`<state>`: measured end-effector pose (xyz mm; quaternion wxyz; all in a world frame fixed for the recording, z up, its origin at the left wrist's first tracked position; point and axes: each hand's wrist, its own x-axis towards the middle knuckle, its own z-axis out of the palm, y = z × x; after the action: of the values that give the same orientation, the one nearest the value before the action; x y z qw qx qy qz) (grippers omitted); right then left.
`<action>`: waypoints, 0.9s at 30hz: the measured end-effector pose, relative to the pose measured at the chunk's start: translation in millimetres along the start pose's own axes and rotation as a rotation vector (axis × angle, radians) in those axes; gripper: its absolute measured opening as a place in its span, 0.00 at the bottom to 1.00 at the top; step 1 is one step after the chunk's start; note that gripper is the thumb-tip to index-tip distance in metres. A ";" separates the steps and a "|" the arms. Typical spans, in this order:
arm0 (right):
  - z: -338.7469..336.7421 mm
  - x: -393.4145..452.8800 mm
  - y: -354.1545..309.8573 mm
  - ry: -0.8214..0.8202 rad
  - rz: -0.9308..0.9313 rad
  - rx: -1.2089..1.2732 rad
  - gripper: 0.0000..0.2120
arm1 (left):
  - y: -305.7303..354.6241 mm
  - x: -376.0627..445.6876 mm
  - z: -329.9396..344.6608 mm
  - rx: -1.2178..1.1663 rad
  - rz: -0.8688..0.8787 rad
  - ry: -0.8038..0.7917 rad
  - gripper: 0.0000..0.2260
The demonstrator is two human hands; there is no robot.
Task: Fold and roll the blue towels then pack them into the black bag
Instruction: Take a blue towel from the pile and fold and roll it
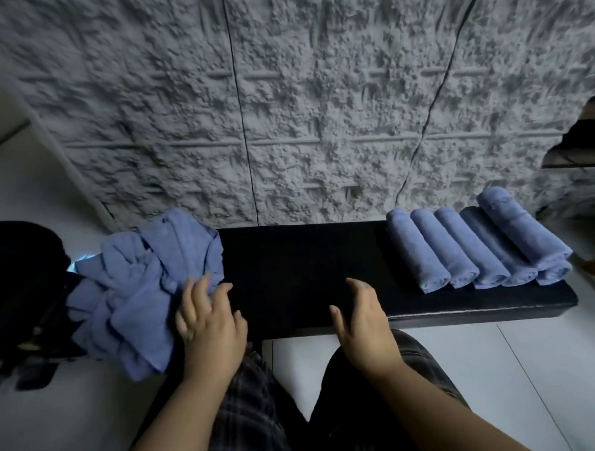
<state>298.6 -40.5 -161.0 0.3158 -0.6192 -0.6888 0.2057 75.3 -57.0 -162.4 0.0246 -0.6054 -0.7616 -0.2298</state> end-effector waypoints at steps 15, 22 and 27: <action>3.9 -2.0 10.3 -0.159 -0.003 -0.065 0.21 | -61.7 42.6 0.2 0.096 -0.056 -0.174 0.11; 7.2 -0.8 14.0 -0.167 -0.002 -0.064 0.20 | -29.8 35.3 -16.6 0.044 0.011 0.025 0.09; 6.7 -1.3 14.0 -0.179 -0.043 -0.053 0.21 | 6.6 32.9 -31.9 -0.190 0.231 0.020 0.05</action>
<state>304.1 -39.0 -175.4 0.2406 -0.5915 -0.7329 0.2350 65.1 -38.1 -121.4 0.0012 -0.6864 -0.6613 -0.3025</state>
